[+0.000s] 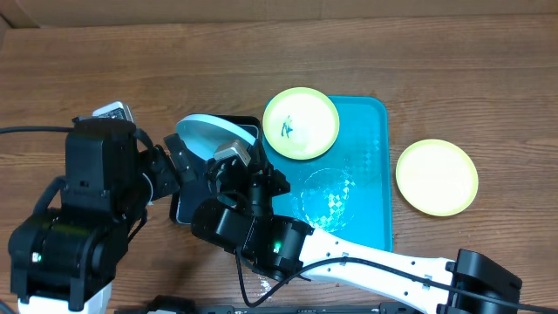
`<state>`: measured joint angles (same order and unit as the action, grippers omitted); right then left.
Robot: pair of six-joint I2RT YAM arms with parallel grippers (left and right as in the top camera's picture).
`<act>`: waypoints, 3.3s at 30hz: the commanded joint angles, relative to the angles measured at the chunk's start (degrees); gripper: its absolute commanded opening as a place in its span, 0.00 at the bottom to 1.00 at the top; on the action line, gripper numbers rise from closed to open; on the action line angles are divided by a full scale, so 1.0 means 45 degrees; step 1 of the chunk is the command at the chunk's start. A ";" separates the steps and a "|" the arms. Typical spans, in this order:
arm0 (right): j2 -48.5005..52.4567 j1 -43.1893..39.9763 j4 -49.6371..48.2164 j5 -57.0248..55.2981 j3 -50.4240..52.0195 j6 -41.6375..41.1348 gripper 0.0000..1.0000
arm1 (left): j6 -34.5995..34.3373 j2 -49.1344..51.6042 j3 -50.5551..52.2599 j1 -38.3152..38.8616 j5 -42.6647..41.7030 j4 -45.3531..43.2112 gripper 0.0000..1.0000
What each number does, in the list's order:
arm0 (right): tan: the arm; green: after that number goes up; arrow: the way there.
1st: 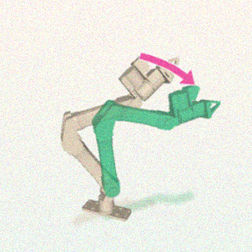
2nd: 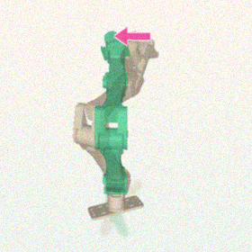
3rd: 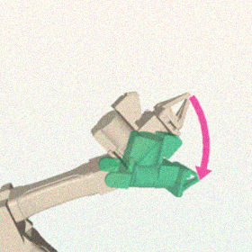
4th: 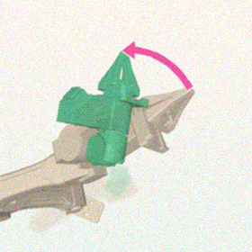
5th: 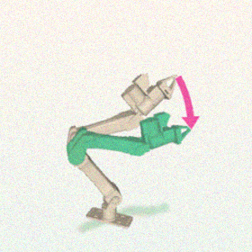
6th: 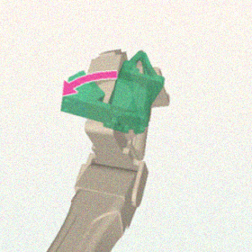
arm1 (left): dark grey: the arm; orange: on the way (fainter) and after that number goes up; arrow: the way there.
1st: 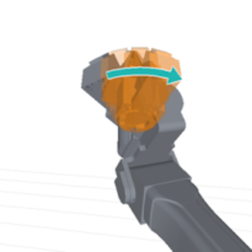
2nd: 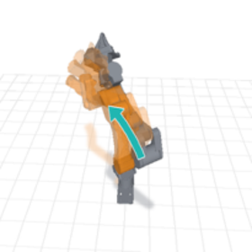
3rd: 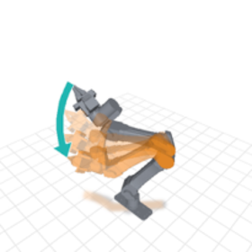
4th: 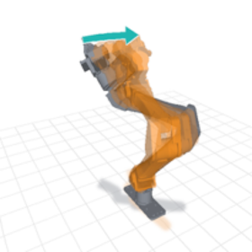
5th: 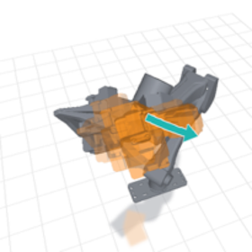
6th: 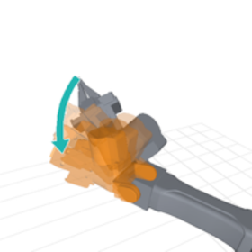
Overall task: Clean dirty plates on tray and stack at the side
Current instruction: 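Lift the white plate with the right gripper and tilt it over the black tray, then carry the white plate right and stack it on the yellow plate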
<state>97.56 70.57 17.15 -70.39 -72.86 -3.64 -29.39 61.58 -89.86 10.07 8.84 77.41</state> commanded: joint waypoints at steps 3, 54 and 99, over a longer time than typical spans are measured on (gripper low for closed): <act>-0.0466 0.0000 -0.0044 -0.0782 -0.0257 0.0330 0.04 | 0.0248 0.0413 -0.0175 -0.0068 0.0165 0.0000 1.00; -0.0466 -0.0049 -0.0801 -0.0471 -0.0253 0.0544 0.04 | -0.0563 -0.1962 -0.1817 -0.0068 0.5037 0.2837 1.00; -0.4177 -2.3329 1.1370 1.7680 0.2239 -0.4129 0.04 | -0.0563 -0.1962 -0.1817 -0.0068 0.5037 0.2837 1.00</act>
<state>77.01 -31.03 69.67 7.57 -65.91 -25.63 -31.38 52.56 -97.56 10.07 30.28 90.28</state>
